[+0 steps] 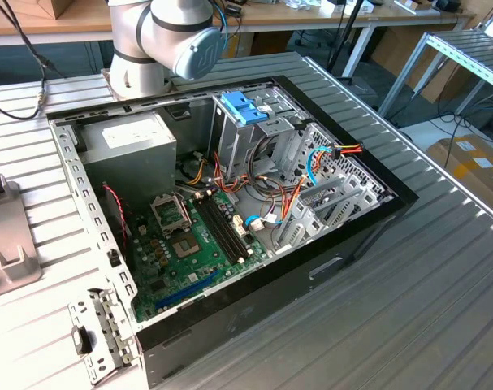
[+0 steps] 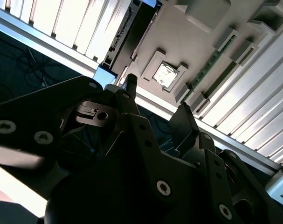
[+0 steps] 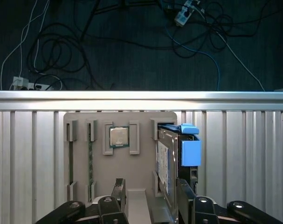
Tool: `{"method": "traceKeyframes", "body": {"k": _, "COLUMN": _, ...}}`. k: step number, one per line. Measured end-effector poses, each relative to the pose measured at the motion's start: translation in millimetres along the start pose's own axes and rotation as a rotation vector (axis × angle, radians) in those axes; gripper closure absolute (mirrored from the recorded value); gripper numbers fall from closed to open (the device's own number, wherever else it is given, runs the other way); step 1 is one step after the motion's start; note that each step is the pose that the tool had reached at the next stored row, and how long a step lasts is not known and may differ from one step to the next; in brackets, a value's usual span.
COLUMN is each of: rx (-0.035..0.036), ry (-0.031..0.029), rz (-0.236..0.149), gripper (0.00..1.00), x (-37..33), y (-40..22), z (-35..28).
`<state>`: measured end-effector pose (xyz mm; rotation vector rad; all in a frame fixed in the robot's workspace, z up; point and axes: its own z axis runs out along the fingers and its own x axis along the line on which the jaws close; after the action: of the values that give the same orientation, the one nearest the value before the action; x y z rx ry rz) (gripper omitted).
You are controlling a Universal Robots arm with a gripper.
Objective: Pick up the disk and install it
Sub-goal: 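Pick up the disk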
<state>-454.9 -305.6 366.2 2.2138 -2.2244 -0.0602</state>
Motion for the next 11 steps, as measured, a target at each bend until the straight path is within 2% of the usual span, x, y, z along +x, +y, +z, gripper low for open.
{"method": "traceKeyframes", "body": {"k": 5, "rx": 0.0001, "ry": 0.0000, "rz": 0.000, "gripper": 0.44, "x": -7.2, "y": 0.9, "z": 1.2}}
{"method": "traceKeyframes", "body": {"k": 11, "rx": 0.0002, "ry": -0.0001, "rz": 0.000, "gripper": 0.44, "x": -13.9, "y": 6.0, "z": 2.9}}
